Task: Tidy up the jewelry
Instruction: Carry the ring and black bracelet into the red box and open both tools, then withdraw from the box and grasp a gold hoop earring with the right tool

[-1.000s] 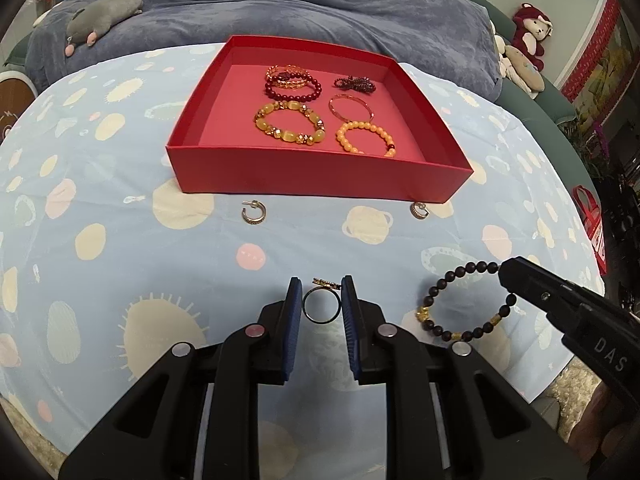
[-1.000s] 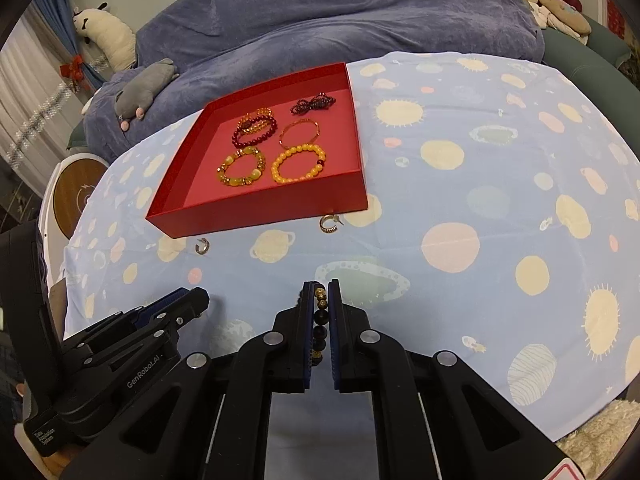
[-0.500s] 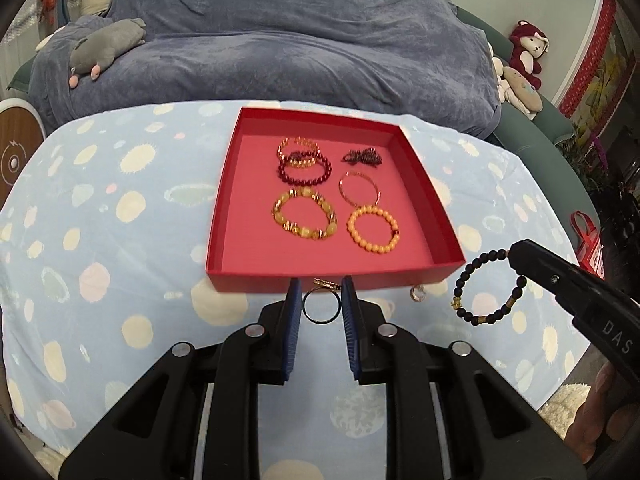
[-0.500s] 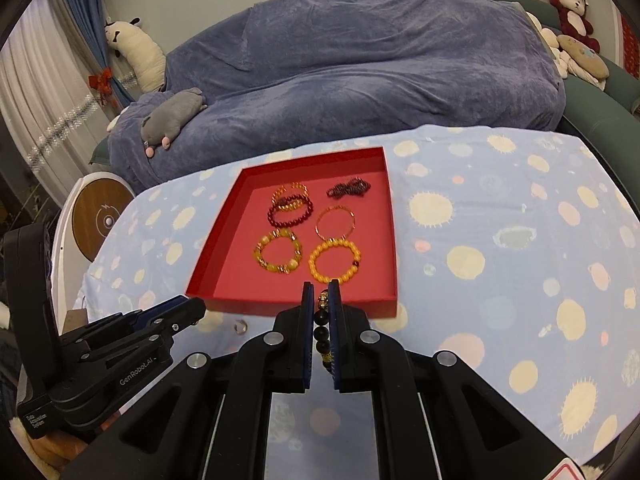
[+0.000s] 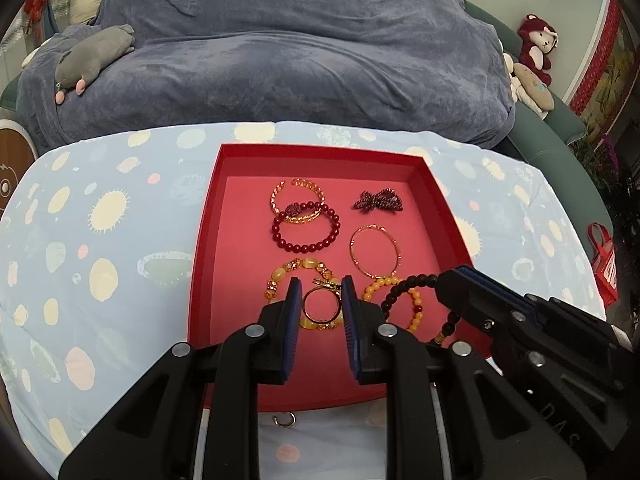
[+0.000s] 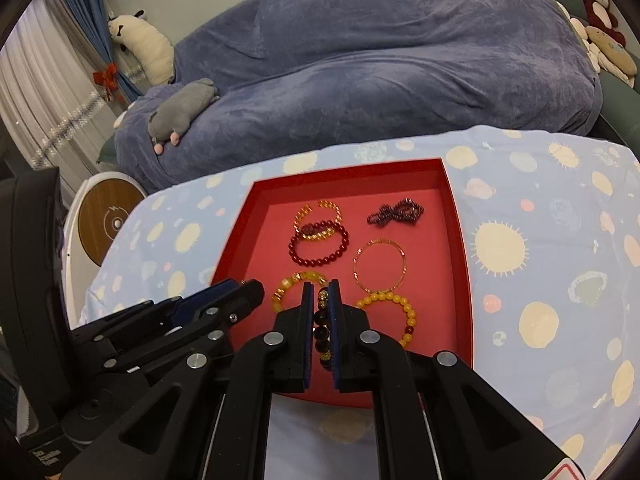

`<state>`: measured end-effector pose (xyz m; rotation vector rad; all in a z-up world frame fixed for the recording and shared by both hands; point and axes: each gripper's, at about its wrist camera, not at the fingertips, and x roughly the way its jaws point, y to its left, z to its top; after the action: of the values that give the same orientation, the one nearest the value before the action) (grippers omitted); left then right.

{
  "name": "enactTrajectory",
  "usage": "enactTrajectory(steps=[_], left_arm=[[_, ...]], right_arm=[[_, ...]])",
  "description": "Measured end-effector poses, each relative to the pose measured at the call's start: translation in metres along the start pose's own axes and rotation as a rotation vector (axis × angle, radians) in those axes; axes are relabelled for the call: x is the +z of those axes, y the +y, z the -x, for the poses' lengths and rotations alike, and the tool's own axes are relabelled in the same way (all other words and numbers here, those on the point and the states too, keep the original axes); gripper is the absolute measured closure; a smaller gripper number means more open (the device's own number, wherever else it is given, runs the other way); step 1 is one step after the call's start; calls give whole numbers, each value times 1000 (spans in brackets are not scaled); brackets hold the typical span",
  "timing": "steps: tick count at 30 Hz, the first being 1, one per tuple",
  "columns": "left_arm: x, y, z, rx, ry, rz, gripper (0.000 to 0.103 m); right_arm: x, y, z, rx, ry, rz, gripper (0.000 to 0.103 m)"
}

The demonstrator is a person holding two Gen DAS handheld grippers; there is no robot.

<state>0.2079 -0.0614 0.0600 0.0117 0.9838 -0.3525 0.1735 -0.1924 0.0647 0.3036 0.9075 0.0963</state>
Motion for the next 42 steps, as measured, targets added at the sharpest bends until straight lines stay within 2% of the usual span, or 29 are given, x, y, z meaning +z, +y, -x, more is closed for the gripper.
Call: enactTrajectory(steps=[5, 9, 10, 14, 15, 19, 26, 35, 42], left_arm=[[-12, 6, -25, 16, 47, 10, 83], [-21, 7, -32, 23, 58, -1, 82], [-22, 7, -31, 24, 58, 0, 78], [-29, 8, -19, 59, 15, 17, 48], [-31, 9, -14, 65, 4, 23, 46], [-45, 12, 3, 71, -11, 38, 44], [-85, 18, 25, 80, 18, 71, 40], [-128, 24, 34, 110, 52, 109, 40], [-143, 29, 29, 122, 70, 137, 40]], right_arm=[[-16, -22, -26, -51, 76, -7, 96], [-21, -37, -21, -97, 61, -26, 90], [-22, -40, -17, -103, 51, -31, 89], [-24, -49, 5, -111, 5, -63, 72], [-25, -50, 12, -113, -10, -65, 70], [-39, -47, 37, -130, -49, -59, 62], [-81, -41, 59, -138, -20, -56, 62], [-125, -38, 57, -137, 51, -88, 62], [-129, -33, 44, -142, 68, -65, 62]])
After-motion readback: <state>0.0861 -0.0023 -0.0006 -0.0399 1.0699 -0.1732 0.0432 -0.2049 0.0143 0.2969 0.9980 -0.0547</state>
